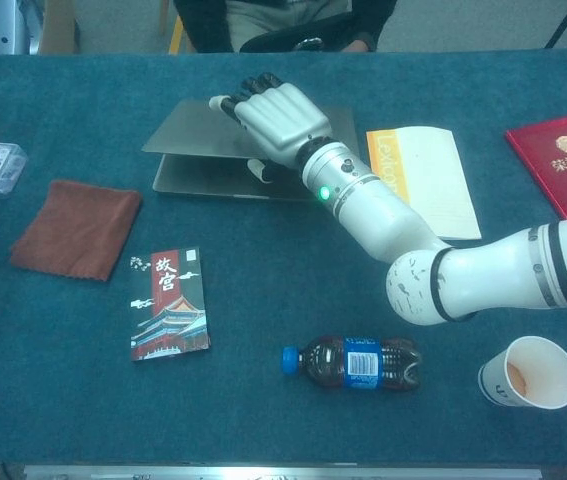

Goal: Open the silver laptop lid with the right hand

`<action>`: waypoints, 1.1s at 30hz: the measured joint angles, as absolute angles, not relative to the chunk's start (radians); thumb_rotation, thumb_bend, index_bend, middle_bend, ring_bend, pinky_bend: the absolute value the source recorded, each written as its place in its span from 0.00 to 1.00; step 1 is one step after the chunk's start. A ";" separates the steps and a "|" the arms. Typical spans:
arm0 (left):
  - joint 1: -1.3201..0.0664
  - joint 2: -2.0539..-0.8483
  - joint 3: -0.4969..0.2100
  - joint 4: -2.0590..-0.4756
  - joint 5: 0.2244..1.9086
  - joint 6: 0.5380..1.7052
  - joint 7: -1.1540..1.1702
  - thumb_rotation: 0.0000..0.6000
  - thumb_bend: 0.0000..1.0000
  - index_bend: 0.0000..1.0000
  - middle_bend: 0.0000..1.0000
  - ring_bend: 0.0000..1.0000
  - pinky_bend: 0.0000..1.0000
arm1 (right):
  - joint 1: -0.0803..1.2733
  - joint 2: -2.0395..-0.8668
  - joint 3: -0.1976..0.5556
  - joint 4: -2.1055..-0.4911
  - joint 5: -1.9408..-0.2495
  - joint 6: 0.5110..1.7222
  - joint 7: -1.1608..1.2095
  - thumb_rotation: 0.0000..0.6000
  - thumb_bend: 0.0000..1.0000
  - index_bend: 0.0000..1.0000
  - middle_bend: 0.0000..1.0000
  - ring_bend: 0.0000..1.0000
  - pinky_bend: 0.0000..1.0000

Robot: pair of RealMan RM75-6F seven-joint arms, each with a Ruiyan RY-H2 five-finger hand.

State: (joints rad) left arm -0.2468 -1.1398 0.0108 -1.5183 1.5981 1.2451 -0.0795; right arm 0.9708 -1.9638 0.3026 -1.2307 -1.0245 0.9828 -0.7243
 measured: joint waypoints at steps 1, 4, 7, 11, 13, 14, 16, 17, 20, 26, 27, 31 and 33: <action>-0.253 -1.143 0.013 -1.519 1.602 1.238 -0.078 1.00 0.41 0.29 0.35 0.28 0.27 | 0.973 -1.964 0.305 -1.233 -1.020 0.986 -0.732 1.00 0.36 0.12 0.19 0.00 0.03; -0.272 -1.150 0.018 -1.527 1.610 1.214 -0.066 1.00 0.41 0.28 0.32 0.28 0.27 | 0.978 -1.963 0.307 -1.238 -1.012 0.994 -0.750 1.00 0.36 0.12 0.19 0.00 0.03; -0.296 -1.152 0.021 -1.543 1.617 1.185 -0.050 1.00 0.41 0.25 0.28 0.26 0.26 | 0.982 -1.963 0.309 -1.244 -1.004 1.001 -0.761 1.00 0.36 0.12 0.19 0.00 0.03; -0.332 -1.155 0.023 -1.560 1.624 1.141 -0.038 1.00 0.41 0.22 0.21 0.20 0.22 | 0.987 -1.962 0.312 -1.247 -0.998 1.010 -0.770 1.00 0.36 0.12 0.19 0.00 0.03; -0.353 -1.157 0.024 -1.566 1.628 1.116 -0.039 1.00 0.41 0.18 0.19 0.16 0.20 | 0.989 -1.961 0.312 -1.248 -0.997 1.013 -0.774 1.00 0.36 0.13 0.19 0.00 0.03; -0.362 -1.158 0.025 -1.567 1.630 1.104 -0.041 0.97 0.41 0.15 0.16 0.14 0.18 | 0.990 -1.961 0.312 -1.248 -0.998 1.015 -0.776 1.00 0.36 0.13 0.19 0.00 0.03; -0.383 -1.160 0.028 -1.571 1.634 1.076 -0.046 0.88 0.41 0.09 0.11 0.10 0.15 | 0.991 -1.960 0.310 -1.247 -1.002 1.023 -0.781 1.00 0.36 0.12 0.19 0.00 0.03; -0.393 -1.162 0.030 -1.572 1.636 1.063 -0.049 0.81 0.41 0.06 0.09 0.09 0.14 | 0.992 -1.961 0.309 -1.247 -1.003 1.026 -0.782 1.00 0.36 0.12 0.19 0.00 0.03; -0.427 -1.167 0.035 -1.576 1.644 1.022 -0.061 0.64 0.41 0.04 0.06 0.05 0.12 | 0.994 -1.960 0.309 -1.248 -1.001 1.030 -0.789 1.00 0.36 0.12 0.19 0.00 0.03; -0.488 -1.193 0.037 -1.570 1.652 0.962 -0.066 0.62 0.41 0.04 0.04 0.04 0.09 | 0.999 -1.958 0.311 -1.259 -0.998 1.040 -0.800 1.00 0.36 0.12 0.19 0.00 0.03; -0.499 -1.200 0.035 -1.568 1.650 0.952 -0.065 0.62 0.41 0.04 0.04 0.04 0.09 | 1.000 -1.958 0.311 -1.261 -0.997 1.041 -0.801 1.00 0.36 0.12 0.19 0.00 0.03; -0.530 -1.217 0.027 -1.560 1.639 0.920 -0.064 0.61 0.41 0.04 0.04 0.04 0.09 | 1.002 -1.957 0.309 -1.262 -0.995 1.043 -0.806 1.00 0.36 0.12 0.19 0.00 0.03; -0.547 -1.229 0.024 -1.552 1.630 0.898 -0.060 0.62 0.41 0.04 0.04 0.04 0.09 | 1.003 -1.957 0.309 -1.262 -0.995 1.045 -0.806 1.00 0.36 0.12 0.19 0.00 0.03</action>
State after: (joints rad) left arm -0.5473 -1.2290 0.0236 -1.5524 1.6300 0.8984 -0.0601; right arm 1.0029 -1.9571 0.3089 -1.2622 -0.9949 1.0448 -0.8064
